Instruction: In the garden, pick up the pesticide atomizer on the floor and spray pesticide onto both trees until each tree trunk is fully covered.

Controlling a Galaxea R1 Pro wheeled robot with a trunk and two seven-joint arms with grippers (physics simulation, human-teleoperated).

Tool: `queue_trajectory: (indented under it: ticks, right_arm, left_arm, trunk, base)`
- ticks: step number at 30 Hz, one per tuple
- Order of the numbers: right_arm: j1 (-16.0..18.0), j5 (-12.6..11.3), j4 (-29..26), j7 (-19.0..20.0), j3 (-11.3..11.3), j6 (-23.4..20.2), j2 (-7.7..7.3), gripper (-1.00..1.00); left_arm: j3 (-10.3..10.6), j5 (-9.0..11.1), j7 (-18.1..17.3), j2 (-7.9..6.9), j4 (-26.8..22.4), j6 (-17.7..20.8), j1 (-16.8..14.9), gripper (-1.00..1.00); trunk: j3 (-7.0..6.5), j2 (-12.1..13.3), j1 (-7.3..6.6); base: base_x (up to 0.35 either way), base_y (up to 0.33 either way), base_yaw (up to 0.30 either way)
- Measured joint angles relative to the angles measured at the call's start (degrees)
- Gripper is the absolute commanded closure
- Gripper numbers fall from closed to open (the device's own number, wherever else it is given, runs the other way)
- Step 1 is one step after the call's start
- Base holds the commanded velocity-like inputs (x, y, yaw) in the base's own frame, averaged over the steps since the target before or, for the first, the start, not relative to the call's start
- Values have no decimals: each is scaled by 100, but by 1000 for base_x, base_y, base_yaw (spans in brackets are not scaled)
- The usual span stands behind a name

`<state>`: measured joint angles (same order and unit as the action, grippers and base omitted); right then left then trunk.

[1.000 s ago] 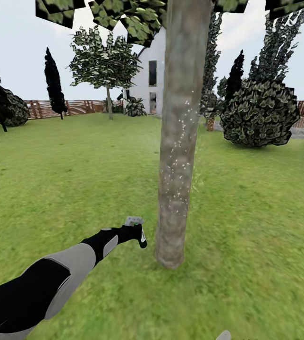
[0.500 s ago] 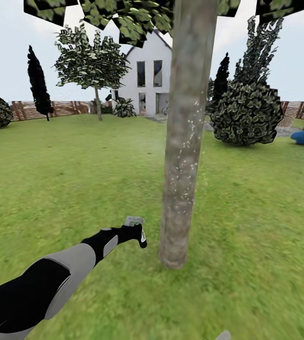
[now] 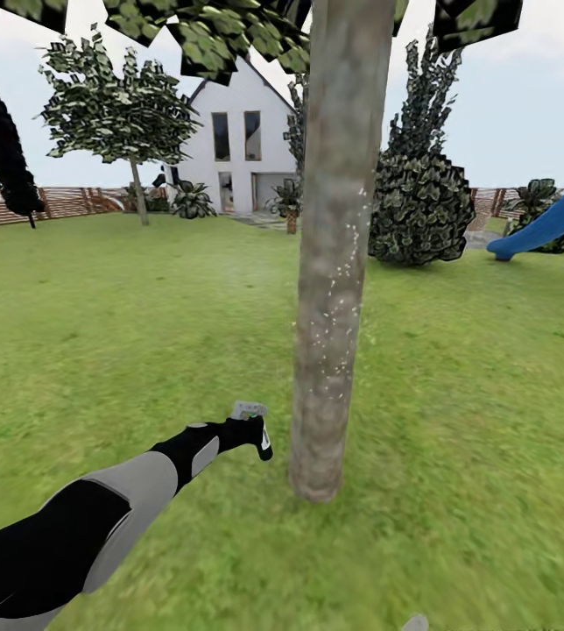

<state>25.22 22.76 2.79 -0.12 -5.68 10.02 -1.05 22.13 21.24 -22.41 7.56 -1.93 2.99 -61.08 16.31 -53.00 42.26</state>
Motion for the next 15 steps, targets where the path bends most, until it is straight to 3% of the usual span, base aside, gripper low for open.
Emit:
queue_trajectory:
  ticks: [11,15]
  right_arm:
    - [0,0,-2,2,-1,0,0,-100]
    - [0,0,1,1,2,0,0,-100]
  left_arm:
    - [0,0,0,0,0,0,0,100]
    - [0,0,0,0,0,0,0,100]
  trunk:
    - [0,0,0]
    - [0,0,0]
  base:
    - [84,350,-7]
    - [49,350,-109]
